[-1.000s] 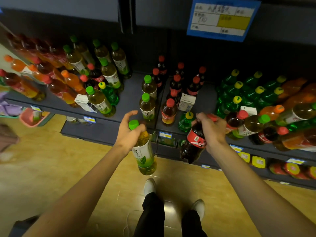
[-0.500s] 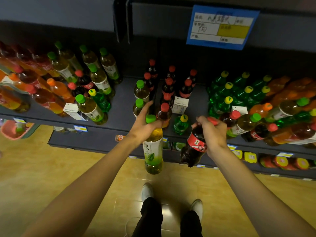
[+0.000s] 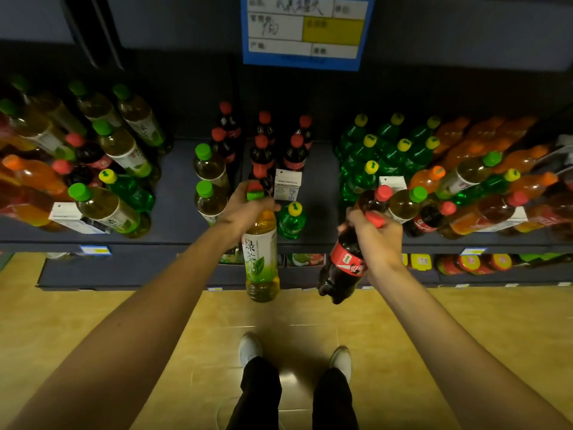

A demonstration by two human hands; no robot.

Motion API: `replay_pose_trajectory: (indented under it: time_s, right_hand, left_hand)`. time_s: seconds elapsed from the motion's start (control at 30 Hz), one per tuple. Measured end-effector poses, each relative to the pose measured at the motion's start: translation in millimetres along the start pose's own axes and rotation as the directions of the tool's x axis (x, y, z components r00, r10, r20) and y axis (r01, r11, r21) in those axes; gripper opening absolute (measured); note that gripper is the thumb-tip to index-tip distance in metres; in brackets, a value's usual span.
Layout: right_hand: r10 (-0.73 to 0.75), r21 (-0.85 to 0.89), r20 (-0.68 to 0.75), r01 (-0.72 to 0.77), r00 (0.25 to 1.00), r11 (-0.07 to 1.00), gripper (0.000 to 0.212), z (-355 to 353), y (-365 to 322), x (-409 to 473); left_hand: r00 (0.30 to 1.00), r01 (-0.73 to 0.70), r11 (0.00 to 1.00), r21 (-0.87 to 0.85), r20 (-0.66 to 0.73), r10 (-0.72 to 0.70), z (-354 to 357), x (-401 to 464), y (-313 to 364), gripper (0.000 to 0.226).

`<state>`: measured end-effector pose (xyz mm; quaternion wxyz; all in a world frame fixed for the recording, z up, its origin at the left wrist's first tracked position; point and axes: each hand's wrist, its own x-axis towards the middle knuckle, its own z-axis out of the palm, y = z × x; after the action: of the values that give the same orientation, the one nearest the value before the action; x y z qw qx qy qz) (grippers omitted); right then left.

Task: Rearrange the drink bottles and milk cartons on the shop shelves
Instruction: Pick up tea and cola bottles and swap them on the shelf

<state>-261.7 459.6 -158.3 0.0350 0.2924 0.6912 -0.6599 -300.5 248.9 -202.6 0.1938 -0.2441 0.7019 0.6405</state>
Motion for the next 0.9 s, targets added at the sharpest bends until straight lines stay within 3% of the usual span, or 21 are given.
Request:
replay_pose_trajectory:
  time_s: [0.17,0.37,0.5,0.6,0.67,0.73,0.8,0.9]
  right_hand:
    - [0.009,-0.011,0.021,-0.009,1.000,1.000,0.033,5.1,4.2,-1.1]
    - [-0.028,-0.078,0.081,0.035,0.996,0.996,0.034,17.6,10.0,-2.8]
    - [-0.079,-0.121,0.092,0.090,0.993,0.989,0.016,32.3,10.6,-6.4]
    - [-0.151,-0.172,0.118,0.170,0.981,0.970,0.048,45.7,8.2,-6.8]
    - [-0.186,-0.226,0.143,0.215,0.972,0.950,0.048,56.9,4.5,-8.0]
    - [-0.217,-0.253,0.166,0.255,0.962,0.933,0.040,68.8,4.8,-6.9]
    - [-0.275,-0.278,0.203,0.325,0.940,0.904,0.027,82.4,8.9,-4.0]
    - [-0.363,-0.322,0.333,0.467,0.870,0.823,0.038,102.3,18.4,-3.0]
  left_hand:
    - [0.999,0.027,0.988,-0.150,0.031,-0.023,-0.8,2.3,-5.9,0.075]
    - [0.998,0.055,0.983,-0.177,-0.010,-0.058,-9.2,-22.3,-16.5,0.063]
    - [0.999,0.041,0.978,-0.203,0.034,-0.035,-18.3,-45.0,-19.9,0.071]
    - [0.999,-0.002,0.979,-0.205,0.035,0.009,-26.5,-68.2,-19.6,0.057]
    - [0.999,-0.026,0.974,-0.226,0.017,0.030,-34.8,-81.3,-25.6,0.039]
    - [0.999,-0.045,0.972,-0.231,0.006,0.047,-43.8,-95.3,-31.6,0.036]
    - [0.998,-0.057,0.977,-0.207,-0.001,0.058,-52.9,-107.3,-36.2,0.036]
    - [0.999,-0.046,0.982,-0.184,-0.017,0.044,-66.2,-118.4,-44.4,0.052]
